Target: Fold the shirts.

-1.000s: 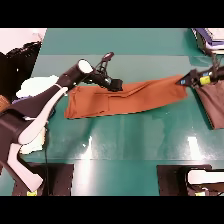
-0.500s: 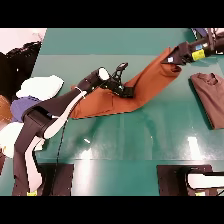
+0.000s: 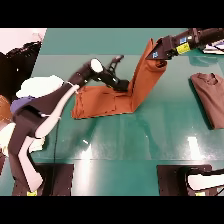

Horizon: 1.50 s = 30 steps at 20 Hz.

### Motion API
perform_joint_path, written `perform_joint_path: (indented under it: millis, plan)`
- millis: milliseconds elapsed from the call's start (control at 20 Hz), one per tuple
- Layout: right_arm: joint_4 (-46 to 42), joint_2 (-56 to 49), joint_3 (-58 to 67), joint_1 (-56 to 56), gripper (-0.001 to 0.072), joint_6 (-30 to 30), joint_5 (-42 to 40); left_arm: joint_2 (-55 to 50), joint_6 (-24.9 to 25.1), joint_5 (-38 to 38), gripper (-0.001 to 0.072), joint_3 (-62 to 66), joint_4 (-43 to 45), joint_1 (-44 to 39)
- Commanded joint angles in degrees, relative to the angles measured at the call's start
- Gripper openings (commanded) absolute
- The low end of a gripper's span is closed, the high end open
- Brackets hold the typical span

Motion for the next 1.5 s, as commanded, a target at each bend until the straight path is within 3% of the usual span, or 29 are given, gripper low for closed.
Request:
perform_joint_path:
  millis: [0, 200, 400, 450, 500, 550, 600, 650, 800, 900, 1050, 1150, 1200, 1250, 1300, 1450]
  plan:
    - [1.60, -1.07, 0.35, 2.99, 0.0016, -1.92, -2.34, 8.48, 0.33, -2.86, 0.0027, 0.24, 7.89, 6.62]
    - [11.02, -6.14, 0.37, 11.78, 0.0017, -7.87, -9.09, 19.04, 0.68, -7.26, 0.0027, 0.24, 10.54, 17.64]
    - [13.22, -14.29, 0.37, 24.48, 0.0039, -14.14, -18.32, 26.86, 0.81, -10.45, 0.0028, 0.24, 10.91, 26.51]
    - [12.94, -16.04, 0.37, 26.80, 0.0252, -16.46, -20.98, 28.24, 0.81, -11.21, 0.0028, 0.24, 10.88, 28.09]
    - [12.96, -17.53, 0.37, 28.39, 0.0527, -17.73, -24.04, 29.20, 0.79, -12.02, 0.0028, 0.24, 10.88, 29.22]
    - [12.98, -18.40, 0.37, 28.94, 0.0618, -17.70, -25.79, 29.73, 0.79, -12.96, 0.0028, 0.24, 10.88, 30.05]
    - [12.94, -18.80, 0.35, 28.59, 0.0610, -17.66, -25.88, 30.16, 0.79, -14.25, 0.0028, 0.24, 10.88, 30.67]
    - [12.81, -18.69, 0.35, 27.32, 0.0535, -17.62, -24.61, 30.29, 0.81, -15.39, 0.0028, 0.24, 10.93, 30.69]
    - [10.38, -18.05, 0.22, 19.52, 0.0457, -13.79, -12.31, 30.29, 0.81, -17.38, 0.0027, 0.22, 10.80, 30.67]
    - [4.33, -16.57, -3.41, 13.73, 0.0456, -11.74, -6.21, 30.29, 0.83, -17.92, 0.0027, 0.20, 10.80, 30.67]
    - [-4.72, -11.10, -16.68, 4.94, 0.0456, -9.55, -5.88, 30.29, 1.03, -17.79, 0.0027, 0.17, 10.62, 30.49]
    - [-4.79, -7.06, -27.23, -0.50, 0.0457, -7.34, -12.28, 30.27, 1.66, -17.46, 0.0028, 0.11, 10.47, 30.49]
    - [-3.34, -5.57, -31.93, -2.54, 0.0463, -7.34, -15.47, 30.29, 1.90, -17.09, 0.0028, -0.04, 10.19, 30.49]
    - [-1.29, -4.85, -35.85, -3.93, 0.0557, -7.61, -17.88, 30.23, 1.90, -16.94, 0.0028, -0.07, 10.19, 30.49]
    - [1.62, -4.83, -39.10, -5.14, 0.0719, -7.98, -19.65, 30.23, 1.90, -16.68, 0.0028, -0.04, 10.19, 30.49]
    - [9.66, -7.85, -43.65, -4.59, 0.0692, -11.41, -22.03, 30.23, 1.90, -16.26, 0.0028, -0.04, 10.01, 30.49]
